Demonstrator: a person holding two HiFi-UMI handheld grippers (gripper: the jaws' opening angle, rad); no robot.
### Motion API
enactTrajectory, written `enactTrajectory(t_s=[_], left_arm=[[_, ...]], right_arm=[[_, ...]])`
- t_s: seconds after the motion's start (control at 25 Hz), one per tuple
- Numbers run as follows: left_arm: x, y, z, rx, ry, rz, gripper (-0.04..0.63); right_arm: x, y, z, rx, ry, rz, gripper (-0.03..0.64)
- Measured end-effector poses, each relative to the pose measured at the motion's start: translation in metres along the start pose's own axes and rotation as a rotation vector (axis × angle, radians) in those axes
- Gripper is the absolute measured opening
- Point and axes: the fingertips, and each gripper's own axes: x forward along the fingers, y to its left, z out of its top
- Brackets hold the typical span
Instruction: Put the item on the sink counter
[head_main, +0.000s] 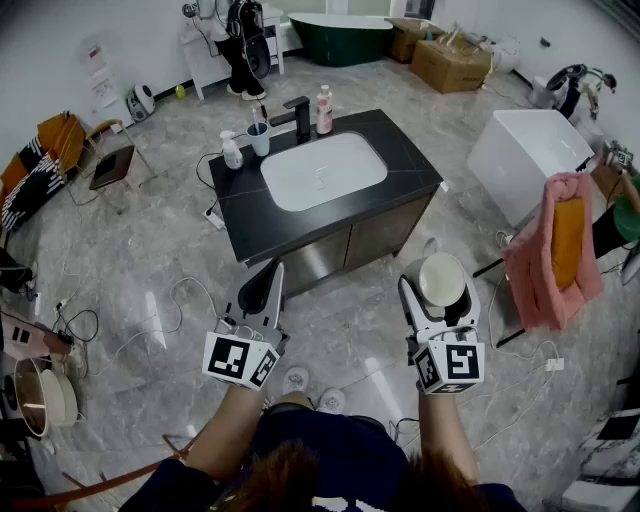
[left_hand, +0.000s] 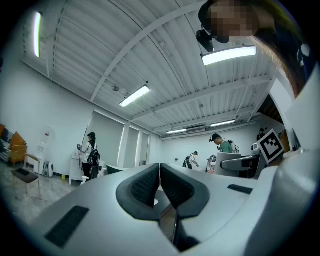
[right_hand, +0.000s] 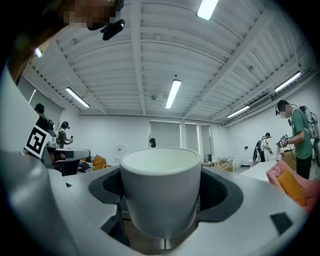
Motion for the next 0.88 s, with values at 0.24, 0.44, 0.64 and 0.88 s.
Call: enactTrajectory(t_s=[0.24,0.44,0.64,0.88], left_arm=[[0.0,-0.005,0.004,0.004,-0.009,-0.008,0.025],[0.009,-0.005,0.005,0.008,-0.014,-0.015,0.025],[0.031,0.008,-0.003,-0.001,-0.014,-0.026,0.025],[0.092,0.031,-0.014,-0.013,-0.02,-0.081,0.025]], right_arm=[[-0.003,0.001,0.004,0.012,-0.011,0.01,0.443],[-0.001,0.0,0.008,0.041,-0.028,0.033,0.442],[0.02,-0.004,0.002,0.039,-0.022,0.022,0.443],[0.072,-0.021,0.004,0.029,-0.034,-0.017,0.442]])
